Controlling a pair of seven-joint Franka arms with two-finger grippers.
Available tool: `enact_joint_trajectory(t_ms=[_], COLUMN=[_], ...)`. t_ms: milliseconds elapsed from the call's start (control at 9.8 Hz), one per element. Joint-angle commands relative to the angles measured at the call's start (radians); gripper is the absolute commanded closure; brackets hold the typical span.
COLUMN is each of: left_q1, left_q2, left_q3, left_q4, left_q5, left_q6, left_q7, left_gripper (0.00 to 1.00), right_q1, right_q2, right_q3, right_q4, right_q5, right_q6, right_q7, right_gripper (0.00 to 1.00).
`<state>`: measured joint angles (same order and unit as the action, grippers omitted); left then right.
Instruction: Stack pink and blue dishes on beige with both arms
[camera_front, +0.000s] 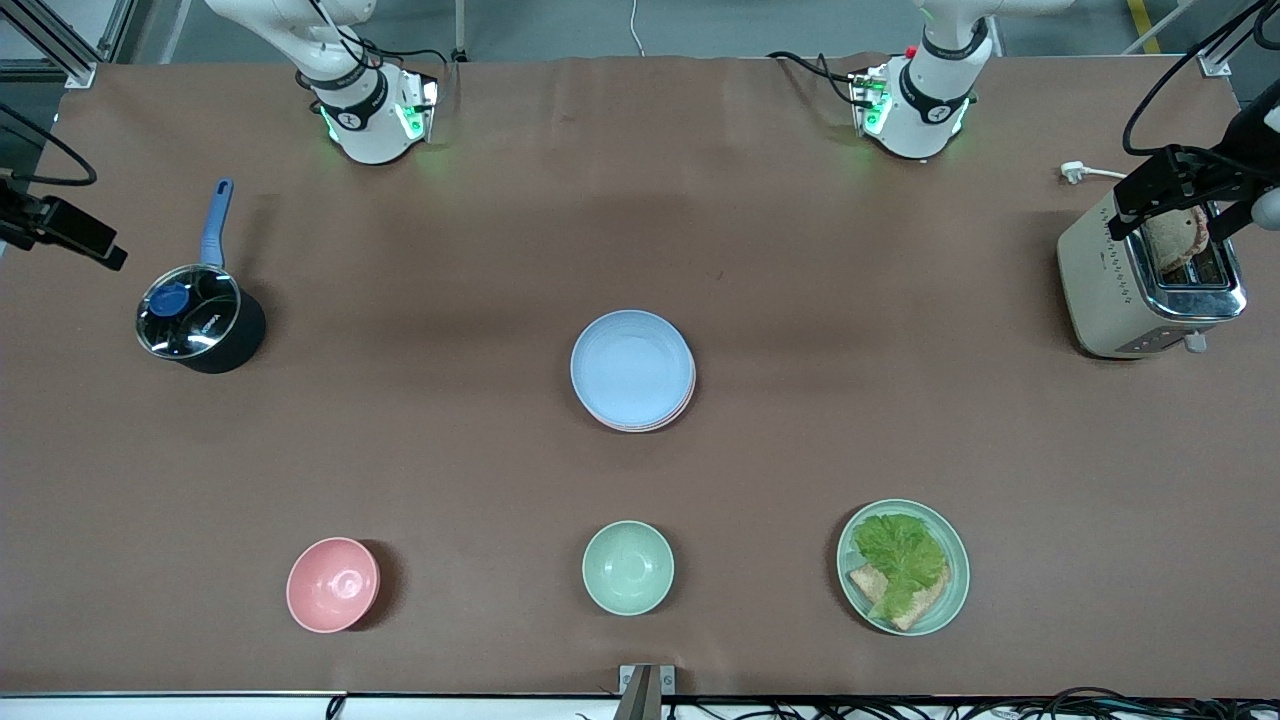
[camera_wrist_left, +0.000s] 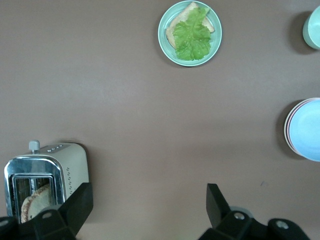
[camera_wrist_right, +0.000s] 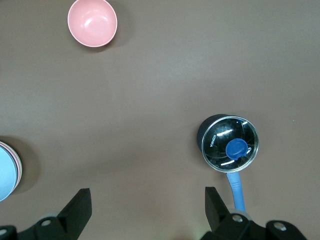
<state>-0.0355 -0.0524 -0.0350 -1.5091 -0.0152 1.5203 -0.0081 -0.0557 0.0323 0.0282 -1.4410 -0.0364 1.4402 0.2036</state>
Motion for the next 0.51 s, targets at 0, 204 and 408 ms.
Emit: enact_joint_trajectory(t_ms=[0,204,408], left_q1=[0.003,0.002,0.003], left_q2=[0.006,0.006,0.006], left_q3=[-0.005,-0.003,-0.003], left_q4=[-0.014,-0.014,-0.014], left_q5=[0.015,0.017,0.015], left_q6=[-0.022,-0.022,-0.022], left_q7=[0.030,0.022,0.019], left_gripper=[0.00,0.00,0.00], right_q1=[-0.007,-0.015,-0.022], right_q2=[-0.005,-0.005,-0.006], right_q3=[-0.007,-0.013,-0.016], right_q4=[-0.007,-0.007,-0.006], right_q5=[0.041,0.049,0.046], right_q6=[0.017,0.006,0.006], right_q7=[-0.013,-0.140,-0.181], right_gripper=[0.00,0.00,0.00])
